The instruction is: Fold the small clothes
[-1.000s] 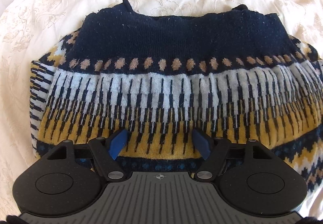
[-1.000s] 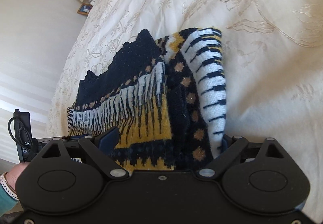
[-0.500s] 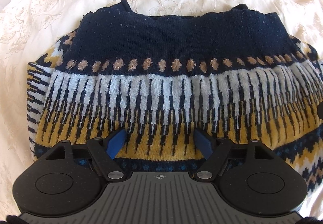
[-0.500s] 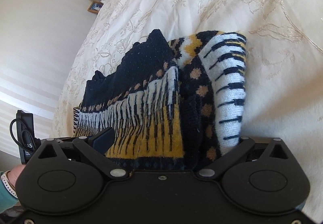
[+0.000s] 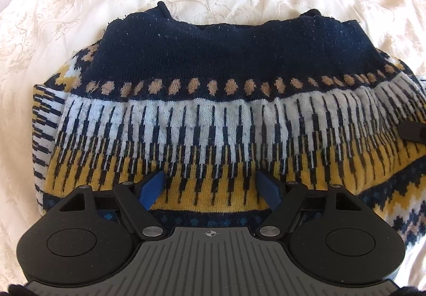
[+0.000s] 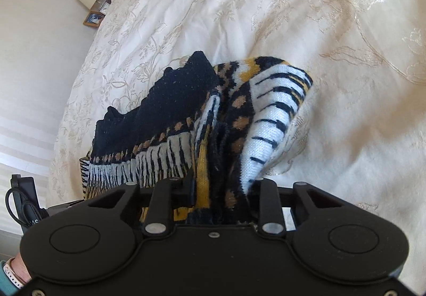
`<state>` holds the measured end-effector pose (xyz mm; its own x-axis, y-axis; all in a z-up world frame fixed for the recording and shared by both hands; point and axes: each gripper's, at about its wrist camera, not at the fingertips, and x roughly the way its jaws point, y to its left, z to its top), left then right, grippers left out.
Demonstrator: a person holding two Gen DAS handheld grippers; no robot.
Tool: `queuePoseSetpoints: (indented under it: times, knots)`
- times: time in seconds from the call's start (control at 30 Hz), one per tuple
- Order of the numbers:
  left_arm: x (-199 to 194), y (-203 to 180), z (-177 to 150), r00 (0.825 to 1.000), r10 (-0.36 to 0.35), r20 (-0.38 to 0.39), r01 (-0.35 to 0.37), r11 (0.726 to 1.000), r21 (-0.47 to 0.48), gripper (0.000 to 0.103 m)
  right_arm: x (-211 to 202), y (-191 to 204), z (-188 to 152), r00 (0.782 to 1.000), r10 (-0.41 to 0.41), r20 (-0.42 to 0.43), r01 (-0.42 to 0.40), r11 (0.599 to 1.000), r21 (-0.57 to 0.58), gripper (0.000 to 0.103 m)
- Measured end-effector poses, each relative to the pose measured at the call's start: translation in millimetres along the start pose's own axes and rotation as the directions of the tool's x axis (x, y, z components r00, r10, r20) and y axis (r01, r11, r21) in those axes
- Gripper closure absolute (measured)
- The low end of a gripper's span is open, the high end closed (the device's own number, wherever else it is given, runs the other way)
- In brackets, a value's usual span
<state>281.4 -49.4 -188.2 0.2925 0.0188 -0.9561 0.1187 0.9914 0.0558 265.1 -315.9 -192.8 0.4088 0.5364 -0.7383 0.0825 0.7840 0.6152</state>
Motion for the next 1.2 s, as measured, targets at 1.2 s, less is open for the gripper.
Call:
queuePoseSetpoints:
  times: [1.2]
  knots:
    - [-76,227,-109,0.999,-0.043,0.019,0.046,0.98,-0.195,0.049,136,275,-54,0.963,-0.267,-0.048,0.235,0.911,-0.339,0.068]
